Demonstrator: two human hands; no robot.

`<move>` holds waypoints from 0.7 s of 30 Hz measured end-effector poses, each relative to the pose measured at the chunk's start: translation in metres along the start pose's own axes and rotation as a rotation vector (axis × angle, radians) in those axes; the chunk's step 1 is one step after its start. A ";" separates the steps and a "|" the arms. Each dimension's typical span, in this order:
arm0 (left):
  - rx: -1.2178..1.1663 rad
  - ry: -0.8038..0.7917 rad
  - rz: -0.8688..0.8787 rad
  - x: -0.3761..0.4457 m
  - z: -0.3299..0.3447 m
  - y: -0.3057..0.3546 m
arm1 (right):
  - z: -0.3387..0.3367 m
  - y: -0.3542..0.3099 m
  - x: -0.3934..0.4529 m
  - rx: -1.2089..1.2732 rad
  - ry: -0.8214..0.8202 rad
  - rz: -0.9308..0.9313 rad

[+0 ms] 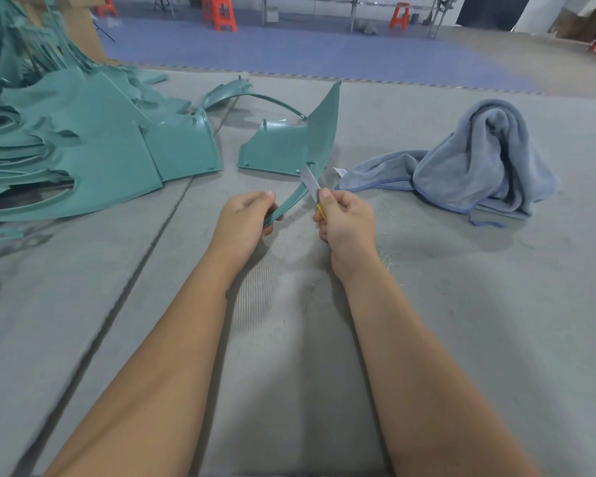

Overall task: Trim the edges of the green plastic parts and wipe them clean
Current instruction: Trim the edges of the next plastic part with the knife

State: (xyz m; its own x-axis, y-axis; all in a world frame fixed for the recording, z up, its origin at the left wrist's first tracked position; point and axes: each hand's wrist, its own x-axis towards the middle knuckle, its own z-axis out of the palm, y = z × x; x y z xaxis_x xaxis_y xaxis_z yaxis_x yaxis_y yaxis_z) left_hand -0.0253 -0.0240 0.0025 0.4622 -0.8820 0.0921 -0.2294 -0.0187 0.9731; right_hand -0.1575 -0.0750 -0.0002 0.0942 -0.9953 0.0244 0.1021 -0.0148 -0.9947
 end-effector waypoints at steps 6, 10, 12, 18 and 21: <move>0.074 -0.055 0.049 -0.003 -0.001 -0.002 | -0.001 0.001 0.003 0.194 0.061 0.022; 0.044 -0.044 0.046 -0.001 -0.004 -0.003 | -0.014 -0.004 0.007 0.561 0.067 0.150; 0.000 -0.029 0.042 0.000 -0.005 -0.003 | -0.016 -0.006 0.008 0.556 0.017 0.167; -0.118 0.019 -0.024 0.002 -0.003 0.000 | -0.006 0.000 -0.005 -0.074 -0.348 -0.055; -0.136 0.017 -0.026 0.001 -0.004 -0.002 | -0.004 0.001 -0.007 -0.229 -0.431 -0.132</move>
State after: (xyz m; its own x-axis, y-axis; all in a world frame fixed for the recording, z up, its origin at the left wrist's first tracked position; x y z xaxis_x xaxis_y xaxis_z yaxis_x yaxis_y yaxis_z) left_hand -0.0212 -0.0230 0.0013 0.4813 -0.8739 0.0689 -0.0996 0.0235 0.9947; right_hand -0.1619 -0.0682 -0.0021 0.5005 -0.8539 0.1429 -0.0741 -0.2067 -0.9756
